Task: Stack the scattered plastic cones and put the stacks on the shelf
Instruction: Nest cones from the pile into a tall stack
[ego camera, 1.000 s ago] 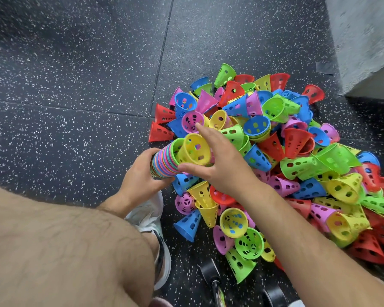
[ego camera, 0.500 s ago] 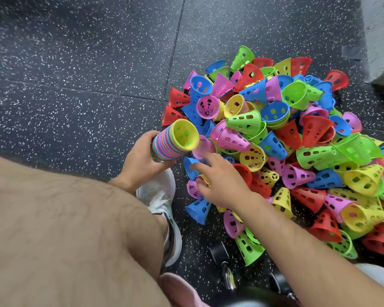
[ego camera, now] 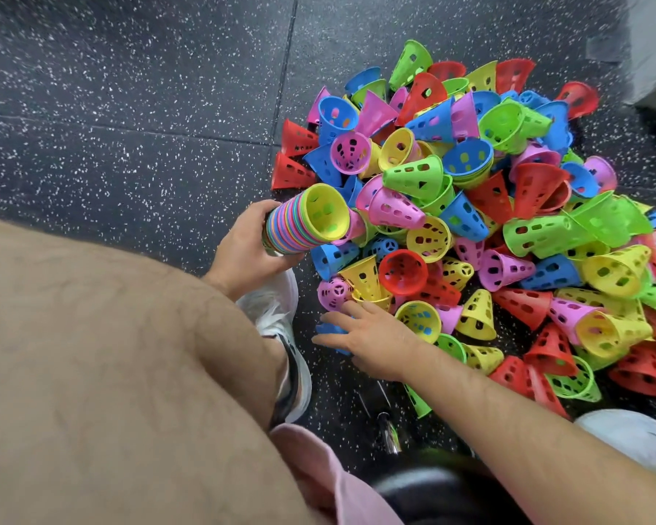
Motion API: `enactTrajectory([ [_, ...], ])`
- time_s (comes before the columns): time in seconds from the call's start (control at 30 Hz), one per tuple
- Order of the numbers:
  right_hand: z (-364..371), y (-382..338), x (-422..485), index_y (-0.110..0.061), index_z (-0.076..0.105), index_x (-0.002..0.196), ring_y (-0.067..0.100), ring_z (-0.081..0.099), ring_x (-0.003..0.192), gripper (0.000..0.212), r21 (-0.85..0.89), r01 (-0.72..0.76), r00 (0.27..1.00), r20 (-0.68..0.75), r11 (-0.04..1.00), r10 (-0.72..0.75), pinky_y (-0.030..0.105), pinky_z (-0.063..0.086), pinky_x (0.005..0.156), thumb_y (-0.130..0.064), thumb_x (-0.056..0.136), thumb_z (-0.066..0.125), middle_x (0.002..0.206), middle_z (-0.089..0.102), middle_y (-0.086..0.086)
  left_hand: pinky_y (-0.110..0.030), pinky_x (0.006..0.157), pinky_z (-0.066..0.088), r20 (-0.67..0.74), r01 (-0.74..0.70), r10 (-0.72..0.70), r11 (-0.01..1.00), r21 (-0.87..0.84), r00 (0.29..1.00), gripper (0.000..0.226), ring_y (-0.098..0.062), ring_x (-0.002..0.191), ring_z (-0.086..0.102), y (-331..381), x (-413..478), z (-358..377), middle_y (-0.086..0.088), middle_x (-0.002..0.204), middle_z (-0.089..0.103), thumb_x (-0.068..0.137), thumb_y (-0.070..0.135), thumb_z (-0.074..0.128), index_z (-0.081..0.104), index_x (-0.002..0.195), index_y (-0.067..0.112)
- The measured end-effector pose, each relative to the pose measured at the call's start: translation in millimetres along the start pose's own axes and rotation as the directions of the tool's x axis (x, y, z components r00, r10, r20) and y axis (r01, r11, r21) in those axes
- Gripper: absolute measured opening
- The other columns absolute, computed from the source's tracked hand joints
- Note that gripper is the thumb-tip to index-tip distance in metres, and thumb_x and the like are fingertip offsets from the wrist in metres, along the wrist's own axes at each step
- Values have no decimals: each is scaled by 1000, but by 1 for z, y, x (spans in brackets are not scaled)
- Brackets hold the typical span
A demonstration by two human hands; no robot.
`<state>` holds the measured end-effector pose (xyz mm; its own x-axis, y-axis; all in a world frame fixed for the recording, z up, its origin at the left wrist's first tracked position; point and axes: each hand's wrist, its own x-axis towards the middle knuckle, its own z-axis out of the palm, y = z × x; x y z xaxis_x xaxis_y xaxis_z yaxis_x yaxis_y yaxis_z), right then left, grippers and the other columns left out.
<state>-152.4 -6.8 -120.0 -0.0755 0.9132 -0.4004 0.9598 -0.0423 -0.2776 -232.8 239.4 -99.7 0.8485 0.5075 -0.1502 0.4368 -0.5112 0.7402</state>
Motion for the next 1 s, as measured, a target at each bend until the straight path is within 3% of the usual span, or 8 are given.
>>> enactTrajectory([
  [0.17,7,0,0,-21,59,129,32,43,126,40,-17,2,999,-48,1000,-3,44,42,98,-13,90,54,154,40,5,-49,97,52,-1,-7,7,1000,7,1000,70,-18,112,62,1,-1,2,6,124,63,70,42,85,56,131,25],
  [0.33,4,2,-1,-1,62,124,30,51,123,52,151,-39,953,-290,988,82,43,48,100,-28,81,70,142,51,12,-48,96,53,-3,-8,8,1000,-7,1000,72,-16,111,62,-2,0,3,6,124,63,69,45,85,55,131,27],
  [0.4,-6,5,-7,2,64,118,30,56,117,59,322,-51,854,-477,945,208,40,48,102,-41,79,78,130,57,15,-48,96,53,-5,-12,12,1000,-13,1000,72,-17,111,63,-3,1,4,5,123,63,69,45,86,55,131,25],
  [0.5,-30,15,-15,2,65,100,29,58,103,53,527,-39,590,-674,849,445,36,48,97,-43,77,80,109,61,14,-47,95,53,-11,-15,15,1000,-24,1000,71,-16,109,63,-3,4,6,6,121,64,69,45,87,55,130,27],
  [0.6,-65,24,-18,-8,54,109,16,56,95,55,730,-58,391,-611,681,688,30,48,86,-49,78,72,102,55,-2,-45,95,54,-20,-21,20,999,-26,1000,71,-14,109,63,-5,7,6,9,121,63,69,46,89,54,129,31],
  [0.67,-88,28,-15,-12,49,124,15,58,104,65,801,-39,326,-554,597,766,30,48,90,-56,80,66,113,57,-3,-45,95,54,-25,-27,26,1000,-17,999,72,-13,109,63,-6,8,8,10,121,63,70,43,92,54,130,31],
  [0.87,-128,34,7,-8,50,138,17,52,121,71,786,-87,355,-550,613,756,27,39,102,-53,85,63,131,58,3,-46,93,55,-38,-49,48,998,-29,998,72,-11,109,64,-5,11,14,14,120,64,70,43,93,53,129,36],
  [1.0,-123,37,18,-15,34,152,15,37,137,94,712,-234,584,-441,662,681,32,30,115,-71,81,60,149,44,0,-47,93,56,-52,-31,27,997,-75,998,72,-9,108,66,-6,13,13,15,119,65,67,50,91,53,127,39],
])
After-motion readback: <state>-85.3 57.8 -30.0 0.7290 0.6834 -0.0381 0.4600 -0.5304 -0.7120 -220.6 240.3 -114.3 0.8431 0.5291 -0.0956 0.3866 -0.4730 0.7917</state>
